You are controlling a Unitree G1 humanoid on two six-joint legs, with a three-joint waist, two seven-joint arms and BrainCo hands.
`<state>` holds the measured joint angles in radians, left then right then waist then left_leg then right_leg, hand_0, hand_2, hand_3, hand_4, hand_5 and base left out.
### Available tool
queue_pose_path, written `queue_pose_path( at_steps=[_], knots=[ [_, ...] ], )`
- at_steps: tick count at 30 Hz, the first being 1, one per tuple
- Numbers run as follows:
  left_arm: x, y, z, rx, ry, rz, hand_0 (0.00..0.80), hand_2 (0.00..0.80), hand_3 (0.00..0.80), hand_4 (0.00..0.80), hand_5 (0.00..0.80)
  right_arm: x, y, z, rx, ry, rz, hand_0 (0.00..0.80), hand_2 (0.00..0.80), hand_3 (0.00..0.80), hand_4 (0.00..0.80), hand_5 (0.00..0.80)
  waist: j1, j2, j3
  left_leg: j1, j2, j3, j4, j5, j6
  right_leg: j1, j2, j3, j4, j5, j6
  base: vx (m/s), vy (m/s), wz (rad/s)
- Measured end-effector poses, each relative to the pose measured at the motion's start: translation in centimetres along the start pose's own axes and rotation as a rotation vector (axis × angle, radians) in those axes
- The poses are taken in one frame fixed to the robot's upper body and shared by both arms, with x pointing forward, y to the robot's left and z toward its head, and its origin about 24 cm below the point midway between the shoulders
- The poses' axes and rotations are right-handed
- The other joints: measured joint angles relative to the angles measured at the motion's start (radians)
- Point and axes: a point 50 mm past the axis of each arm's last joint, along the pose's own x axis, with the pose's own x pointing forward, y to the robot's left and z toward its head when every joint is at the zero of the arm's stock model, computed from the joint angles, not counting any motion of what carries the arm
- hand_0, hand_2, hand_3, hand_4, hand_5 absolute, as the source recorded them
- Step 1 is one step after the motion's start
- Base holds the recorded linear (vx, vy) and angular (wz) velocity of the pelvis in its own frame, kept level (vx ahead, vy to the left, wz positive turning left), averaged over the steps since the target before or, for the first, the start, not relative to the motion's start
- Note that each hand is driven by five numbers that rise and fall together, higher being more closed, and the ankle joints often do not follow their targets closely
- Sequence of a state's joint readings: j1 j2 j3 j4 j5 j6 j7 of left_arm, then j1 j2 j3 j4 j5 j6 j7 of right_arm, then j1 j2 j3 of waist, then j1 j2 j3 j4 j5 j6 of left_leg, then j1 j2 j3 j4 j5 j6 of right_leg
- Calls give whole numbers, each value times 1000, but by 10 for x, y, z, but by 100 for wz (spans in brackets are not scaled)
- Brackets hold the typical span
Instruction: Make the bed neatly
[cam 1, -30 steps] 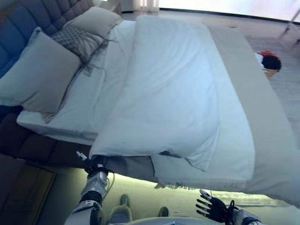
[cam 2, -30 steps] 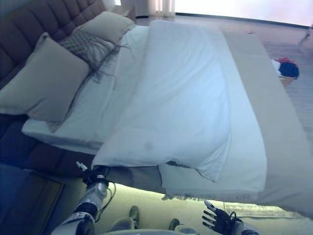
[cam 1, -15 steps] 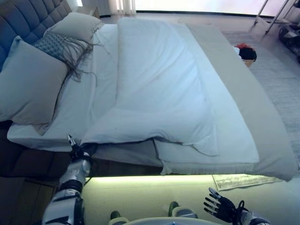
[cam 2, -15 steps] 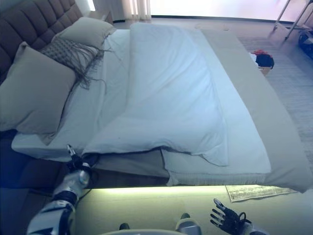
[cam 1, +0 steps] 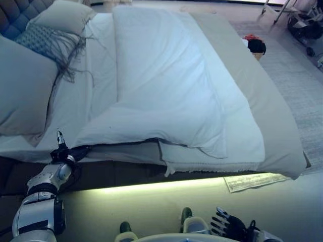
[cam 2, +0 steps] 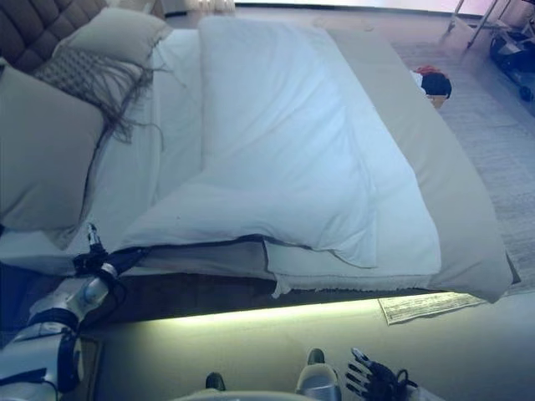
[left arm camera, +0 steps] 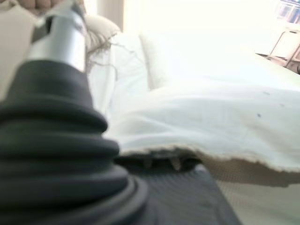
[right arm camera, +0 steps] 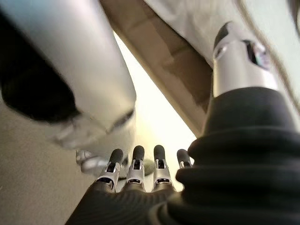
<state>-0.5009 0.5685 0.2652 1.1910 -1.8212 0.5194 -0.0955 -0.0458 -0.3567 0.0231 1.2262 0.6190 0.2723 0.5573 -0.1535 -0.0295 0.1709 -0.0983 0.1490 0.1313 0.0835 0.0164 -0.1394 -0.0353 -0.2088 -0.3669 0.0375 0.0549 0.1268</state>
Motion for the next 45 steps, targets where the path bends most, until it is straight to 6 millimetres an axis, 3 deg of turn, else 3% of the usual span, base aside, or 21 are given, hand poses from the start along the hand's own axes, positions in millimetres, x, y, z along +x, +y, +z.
queue_pose_path(
  at_steps=[3,4,7,9,11,15,18,21,27,30,34,37,42,45],
  knots=[
    [9,-5,-13,-34,14,-38,0,0,0,0,0,0,12,42,-58,-105,31,0,0,0,0,0,3,32,72,-132,31,-2,110,-7,4,-129,-7,-1,180,-85,-24,-360,27,43],
    [14,-8,-22,-55,17,-64,0,0,0,0,0,-3,16,60,-70,-159,43,0,0,0,0,0,8,41,97,-169,34,-22,139,-8,2,-169,-12,2,244,-115,-30,-326,26,37],
    [28,-30,-45,-84,31,-178,0,0,0,0,0,-12,26,99,-98,-284,65,0,0,0,0,0,21,47,180,-281,33,-61,214,-15,0,-311,-26,57,450,-225,-59,-230,5,49],
    [33,-40,-55,-91,29,-224,0,0,0,0,0,-20,36,127,-119,-360,81,0,0,0,0,0,31,54,226,-368,20,-56,407,-97,18,-384,-60,54,578,-283,-71,-120,-11,21],
    [37,-42,-63,-112,7,-246,0,0,0,0,0,-22,46,140,-131,-402,111,0,0,0,0,0,44,50,240,-435,20,-72,495,-144,21,-442,-60,67,690,-330,-82,-183,-38,20],
    [42,-60,-75,-133,-6,-302,0,0,0,0,0,-28,72,171,-140,-488,173,0,0,0,0,0,64,44,255,-577,25,-143,603,-149,-3,-572,-55,88,840,-381,-118,-156,-68,30],
    [47,-72,-84,-154,-6,-310,0,0,0,0,0,-38,104,204,-153,-579,262,0,0,0,0,0,84,28,269,-665,32,-175,668,-156,-10,-657,-58,88,918,-420,-134,-152,-54,11],
    [49,-78,-91,-161,2,-312,0,0,0,0,0,-47,127,225,-170,-636,323,0,0,0,0,0,103,16,280,-732,33,-194,714,-151,-15,-728,-58,90,983,-435,-154,-164,-28,3],
    [51,-81,-101,-131,35,-287,0,0,0,0,0,-58,143,241,-170,-690,353,0,0,0,0,0,139,-4,297,-895,32,-242,833,-158,-24,-883,-67,90,1114,-470,-185,-129,-20,2],
    [51,-62,-99,-141,29,-215,0,0,0,0,0,-59,146,244,-162,-702,362,0,0,0,0,0,149,-9,305,-957,27,-256,899,-174,-41,-935,-78,92,1186,-500,-188,-40,-39,9],
    [38,9,-85,-148,-14,9,0,0,0,0,0,-56,144,240,-142,-693,349,0,0,0,0,0,173,-14,310,-982,25,-270,960,-205,-47,-951,-86,99,1239,-528,-189,46,-96,2],
    [27,34,-72,-144,-48,81,0,0,0,0,0,-47,134,227,-117,-667,336,0,0,0,0,0,199,-17,311,-950,22,-272,952,-207,-45,-916,-91,95,1235,-538,-187,174,-141,9],
    [-3,94,-42,220,-82,378,0,0,0,0,0,-13,126,179,-78,-539,346,0,0,0,0,0,192,-53,289,-775,35,-247,843,-206,-42,-749,-72,82,1126,-541,-169,194,-111,-2],
    [-26,127,-30,681,-11,563,0,0,0,0,0,-2,107,149,-100,-454,299,0,0,0,0,0,190,-72,247,-647,53,-201,709,-185,-23,-639,-42,81,988,-493,-153,117,-34,-16]
  ],
)
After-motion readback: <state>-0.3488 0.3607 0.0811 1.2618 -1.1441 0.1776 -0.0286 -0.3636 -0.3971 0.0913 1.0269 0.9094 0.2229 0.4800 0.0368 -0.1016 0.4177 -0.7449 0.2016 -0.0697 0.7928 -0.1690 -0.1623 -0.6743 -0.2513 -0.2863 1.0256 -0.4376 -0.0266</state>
